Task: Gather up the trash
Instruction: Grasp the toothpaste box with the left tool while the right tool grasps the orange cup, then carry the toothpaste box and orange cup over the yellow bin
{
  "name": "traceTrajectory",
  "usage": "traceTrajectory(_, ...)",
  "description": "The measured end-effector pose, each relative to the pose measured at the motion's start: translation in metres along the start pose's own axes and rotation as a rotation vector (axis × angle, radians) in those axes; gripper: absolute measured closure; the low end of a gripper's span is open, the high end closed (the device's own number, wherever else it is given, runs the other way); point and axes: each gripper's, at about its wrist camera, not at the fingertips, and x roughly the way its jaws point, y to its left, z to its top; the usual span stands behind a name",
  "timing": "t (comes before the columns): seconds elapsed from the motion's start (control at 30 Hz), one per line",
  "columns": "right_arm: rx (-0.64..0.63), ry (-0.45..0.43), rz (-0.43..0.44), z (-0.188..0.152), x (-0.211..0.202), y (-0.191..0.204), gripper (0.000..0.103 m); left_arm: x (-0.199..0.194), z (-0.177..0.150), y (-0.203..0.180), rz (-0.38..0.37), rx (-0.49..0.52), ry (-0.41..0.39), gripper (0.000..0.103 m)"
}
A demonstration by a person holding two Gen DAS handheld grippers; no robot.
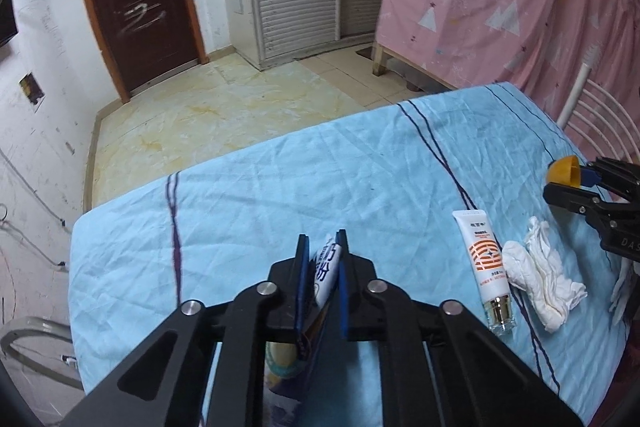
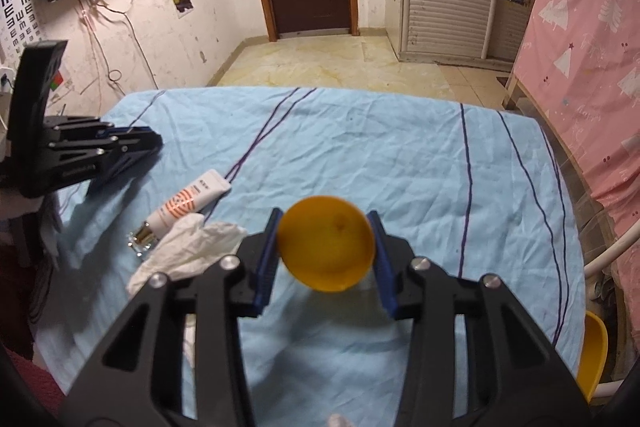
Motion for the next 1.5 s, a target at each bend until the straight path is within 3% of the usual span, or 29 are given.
traceTrajectory(0.3, 0.035, -0.074, -0.01, -0.002, -0.023, -0.014, 0.063, -0.028, -0.005, 0.01, 0.028, -0.044, -0.062, 0.103)
traceTrajectory(0.5, 0.06, -0.131, -0.019, -0.005, -0.046, -0.026, 0.063, -0.058, 0.005, -0.007, 0.019, -0.056, -0.135, 0.103)
traceTrajectory(0.87, 0.165, -0.24, -0.083, -0.031, -0.101, -0.089, 0.063, -0.087, 0.04, -0.11, -0.066, 0.059, -0.232, 0.103)
traceTrajectory(1.5, 0.35, -0.296, -0.221, -0.101, -0.154, -0.203, 0.063, -0.065, 0.073, -0.286, -0.237, 0.25, -0.207, 0.103)
